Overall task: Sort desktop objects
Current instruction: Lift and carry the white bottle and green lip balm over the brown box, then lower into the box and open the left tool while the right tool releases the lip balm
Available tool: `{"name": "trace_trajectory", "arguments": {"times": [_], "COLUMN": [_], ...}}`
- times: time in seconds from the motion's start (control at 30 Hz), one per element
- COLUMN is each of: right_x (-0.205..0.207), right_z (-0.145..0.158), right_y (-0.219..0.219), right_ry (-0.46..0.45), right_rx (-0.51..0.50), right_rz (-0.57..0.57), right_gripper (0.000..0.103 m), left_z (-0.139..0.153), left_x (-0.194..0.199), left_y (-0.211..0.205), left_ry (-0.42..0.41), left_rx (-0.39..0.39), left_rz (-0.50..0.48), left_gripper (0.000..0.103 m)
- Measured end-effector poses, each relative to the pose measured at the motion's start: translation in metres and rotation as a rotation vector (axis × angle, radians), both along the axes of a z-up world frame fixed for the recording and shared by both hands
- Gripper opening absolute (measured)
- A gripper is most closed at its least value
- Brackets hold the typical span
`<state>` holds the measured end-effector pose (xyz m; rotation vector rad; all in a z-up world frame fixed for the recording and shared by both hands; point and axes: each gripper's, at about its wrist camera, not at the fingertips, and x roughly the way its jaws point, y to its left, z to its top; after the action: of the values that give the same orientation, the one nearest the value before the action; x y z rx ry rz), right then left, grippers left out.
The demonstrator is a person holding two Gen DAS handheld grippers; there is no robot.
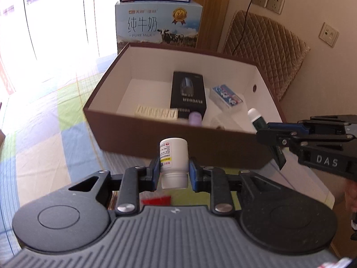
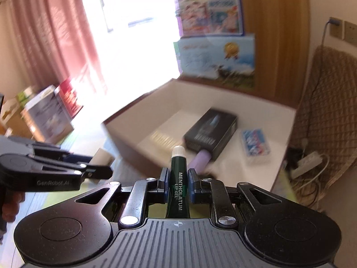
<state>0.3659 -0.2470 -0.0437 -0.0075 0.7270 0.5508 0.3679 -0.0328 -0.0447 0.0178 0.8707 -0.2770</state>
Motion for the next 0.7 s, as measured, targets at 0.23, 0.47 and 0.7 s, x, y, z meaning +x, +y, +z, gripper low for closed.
{"name": "trace_trajectory", "arguments": {"times": [0.23, 0.47, 0.7], "right_x": [0.066, 0.126, 0.174], "right_z": [0.004, -0.012, -0.034], "right_y": [-0.010, -0.007, -0.004], "right_ry": [-0.006, 0.036, 0.113], "right_rx": [0.008, 0.005, 0.011], "right_rz": [-0.093, -0.170, -0.240], "right_gripper": [0.014, 0.014, 0.014], "left_z": [0.010, 0.000, -0.023], "left_x": [0.064, 0.129, 0.181], "left_y": [-0.013, -0.026, -0.034], "left_ry": [-0.027, 0.003, 0.058], "left_rx": [-0.009, -0.019, 0.009], "left_rz": [-0.018, -0.028, -0.029], "left_gripper": [0.022, 0.022, 0.022]}}
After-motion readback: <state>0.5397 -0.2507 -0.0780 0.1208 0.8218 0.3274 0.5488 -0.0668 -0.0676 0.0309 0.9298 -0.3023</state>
